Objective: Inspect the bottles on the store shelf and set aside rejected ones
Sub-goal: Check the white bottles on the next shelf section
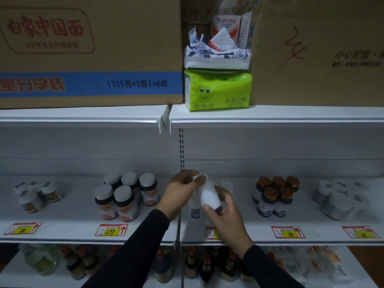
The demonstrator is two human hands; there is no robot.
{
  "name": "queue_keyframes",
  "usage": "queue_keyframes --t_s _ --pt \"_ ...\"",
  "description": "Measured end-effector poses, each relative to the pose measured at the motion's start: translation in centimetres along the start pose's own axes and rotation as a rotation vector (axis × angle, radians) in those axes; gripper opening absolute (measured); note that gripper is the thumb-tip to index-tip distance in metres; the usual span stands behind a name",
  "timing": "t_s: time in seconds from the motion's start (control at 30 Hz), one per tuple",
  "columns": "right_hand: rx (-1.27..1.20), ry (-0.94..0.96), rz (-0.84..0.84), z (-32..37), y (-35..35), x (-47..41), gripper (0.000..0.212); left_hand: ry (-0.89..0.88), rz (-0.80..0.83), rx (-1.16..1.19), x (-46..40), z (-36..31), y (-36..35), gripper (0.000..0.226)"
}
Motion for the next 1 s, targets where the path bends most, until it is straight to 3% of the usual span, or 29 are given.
queue_keyframes --t_s 0.13,0.37,0.63,0.83,1.0 --pt "-0.04 -0.031 0.017 0.03 -0.15 0.0 0.042 -0.013 0.035 -0.013 0.06 -0.36 0.07 0.02" --pt "-0.025 -0.013 0.003 0.11 -0.04 -0.16 0.052 -0.029 -0.04 0.039 0.16 -0.51 0.4 0.013" --pt "-0.122 -0.039 -0.005 0.14 -0.27 -0.26 0.03 -0.023 0.005 0.004 -0.08 -0.61 0.05 0.017" --pt "-0.002 -0.053 0.057 0.13 -0.31 -0.25 0.06 -0.02 -0.1 0.031 -0.48 -0.19 0.44 0.026" --pt "0.011 -0.032 0.046 0.17 -0.33 -0.35 0.04 -0.024 -0.097 -0.016 -0.54 -0.15 0.42 0.021"
Point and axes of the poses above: each hand's wrist, its own x-axis away from the middle knuckle, its own y-axis out of the back of the hand, z = x × y, the point moved 5 cm from there along -x, towards the middle knuckle, and after that the axes turned 4 degrees about y, right-handed, at the moved point
